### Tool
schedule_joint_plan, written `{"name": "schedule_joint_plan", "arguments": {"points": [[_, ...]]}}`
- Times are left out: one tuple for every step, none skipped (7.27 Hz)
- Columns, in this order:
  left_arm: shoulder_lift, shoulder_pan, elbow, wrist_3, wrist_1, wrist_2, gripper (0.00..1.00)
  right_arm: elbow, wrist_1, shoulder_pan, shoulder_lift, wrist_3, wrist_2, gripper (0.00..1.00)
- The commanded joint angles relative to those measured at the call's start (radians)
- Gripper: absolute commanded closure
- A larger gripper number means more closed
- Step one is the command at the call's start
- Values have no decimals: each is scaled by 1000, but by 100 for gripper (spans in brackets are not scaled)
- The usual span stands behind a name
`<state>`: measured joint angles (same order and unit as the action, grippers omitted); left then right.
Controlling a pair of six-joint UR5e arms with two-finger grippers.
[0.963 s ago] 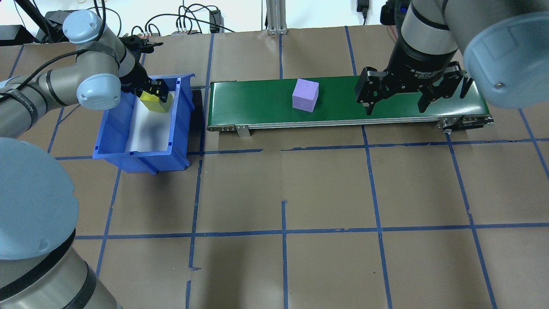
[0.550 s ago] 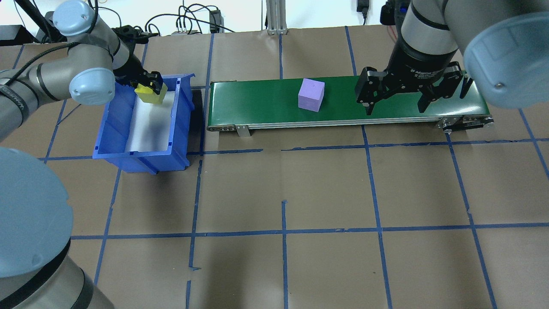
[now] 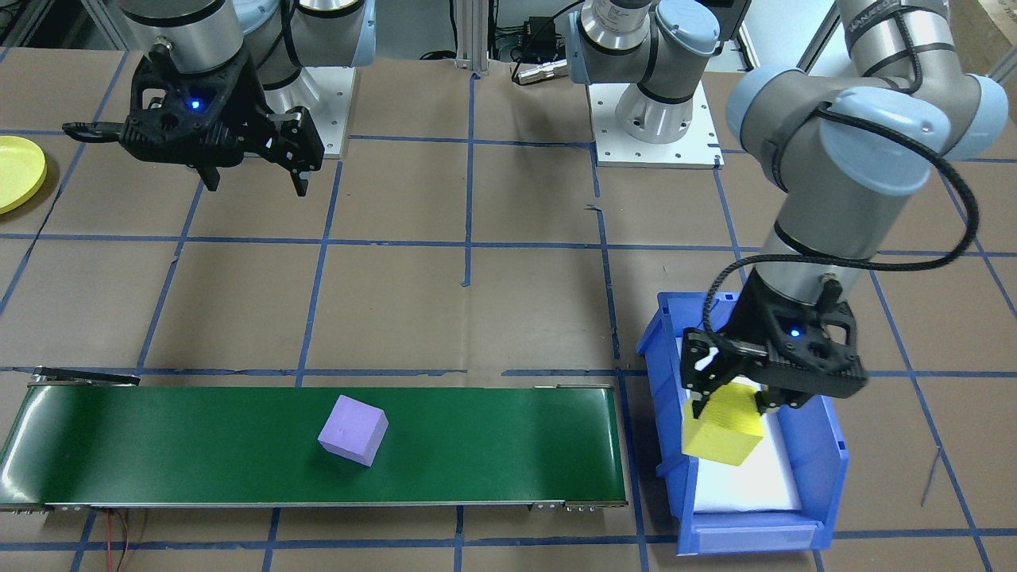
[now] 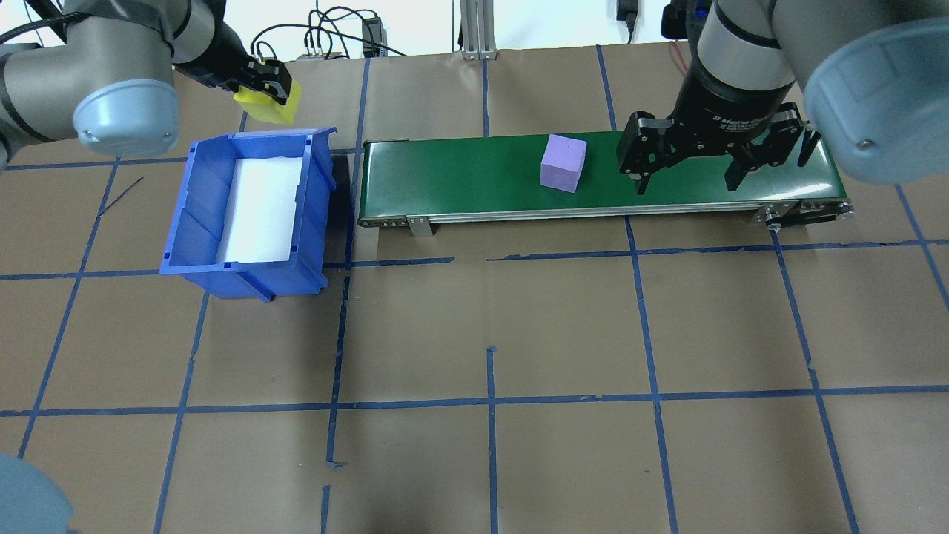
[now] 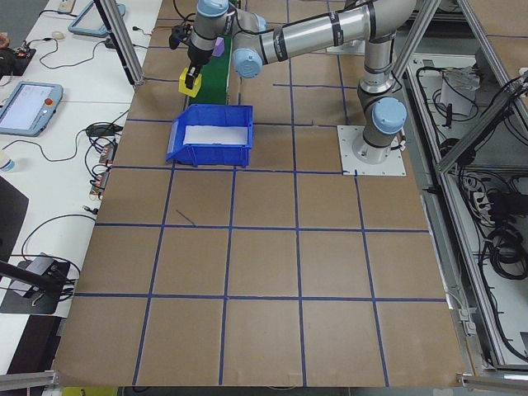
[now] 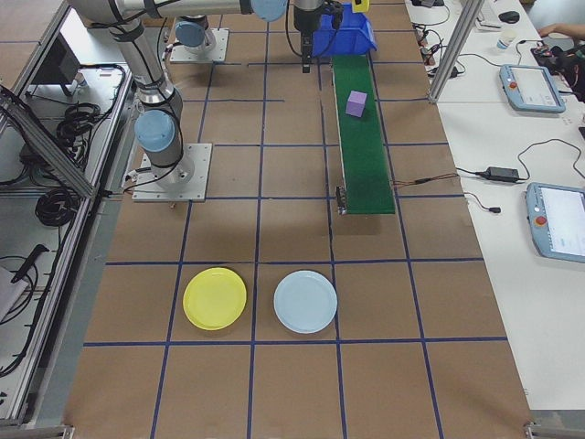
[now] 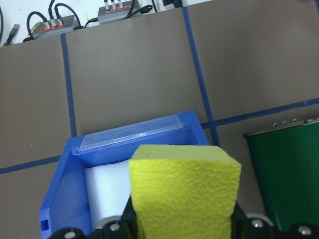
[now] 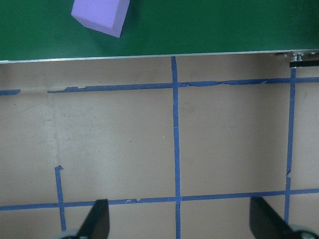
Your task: Move block left to right into plate
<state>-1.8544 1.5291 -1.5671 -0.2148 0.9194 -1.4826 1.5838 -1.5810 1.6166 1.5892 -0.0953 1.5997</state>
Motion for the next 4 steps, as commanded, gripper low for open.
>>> {"name": "schedule_joint_plan", "arguments": {"points": [[-11,107,-19,153,3,-1,64,-53,-13,-139,-55,34,-33,0],[-35,114,-42,157,-17,2,64,-65,-37,-218,-86,134,-53,0],[-67,117,-50,158,-43,4,64,-65,-124,-284,-124,163,-57,0],[-104,121,-50,160,-45,5,64,-70,-164,-312,-180,190,-58,0]]}}
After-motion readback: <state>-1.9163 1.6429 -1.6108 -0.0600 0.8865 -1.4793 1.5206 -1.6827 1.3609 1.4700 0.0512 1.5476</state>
